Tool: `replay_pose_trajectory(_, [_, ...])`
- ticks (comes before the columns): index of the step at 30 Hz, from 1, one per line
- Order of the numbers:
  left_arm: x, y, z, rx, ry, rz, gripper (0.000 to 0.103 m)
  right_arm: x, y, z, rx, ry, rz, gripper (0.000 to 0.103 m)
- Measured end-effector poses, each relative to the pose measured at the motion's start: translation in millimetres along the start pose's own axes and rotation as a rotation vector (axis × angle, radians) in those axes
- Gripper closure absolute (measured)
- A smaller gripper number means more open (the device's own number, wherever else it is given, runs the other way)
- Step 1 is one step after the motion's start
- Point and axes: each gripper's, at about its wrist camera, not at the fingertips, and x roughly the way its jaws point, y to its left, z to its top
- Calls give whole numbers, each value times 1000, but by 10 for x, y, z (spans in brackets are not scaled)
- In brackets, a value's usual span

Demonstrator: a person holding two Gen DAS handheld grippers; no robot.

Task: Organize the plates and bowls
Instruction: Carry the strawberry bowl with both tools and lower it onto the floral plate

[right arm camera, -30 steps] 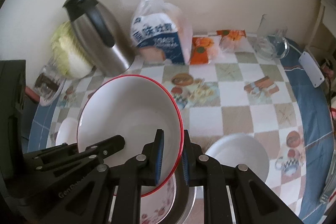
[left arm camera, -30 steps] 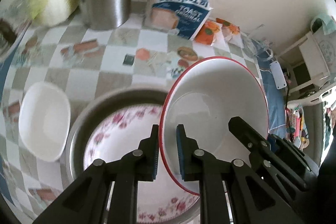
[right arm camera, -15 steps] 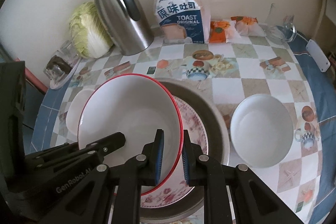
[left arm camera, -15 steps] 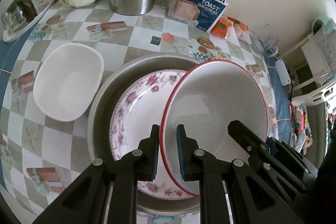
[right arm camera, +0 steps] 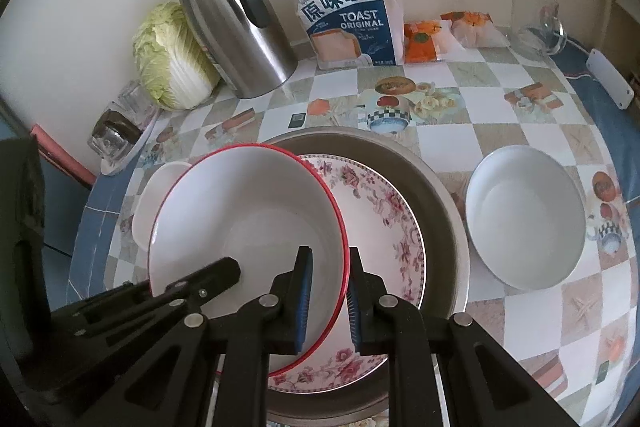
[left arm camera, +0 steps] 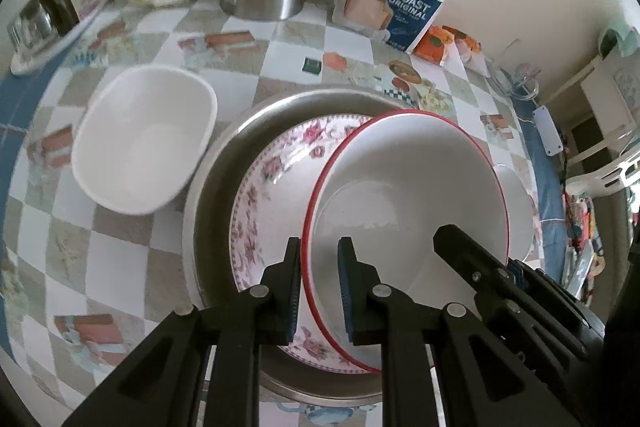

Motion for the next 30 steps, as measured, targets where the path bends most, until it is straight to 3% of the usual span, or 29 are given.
replay_pose_trajectory(30, [186,73,42,-20,54,-8,85,238,-44,-29,30,45,-2,85])
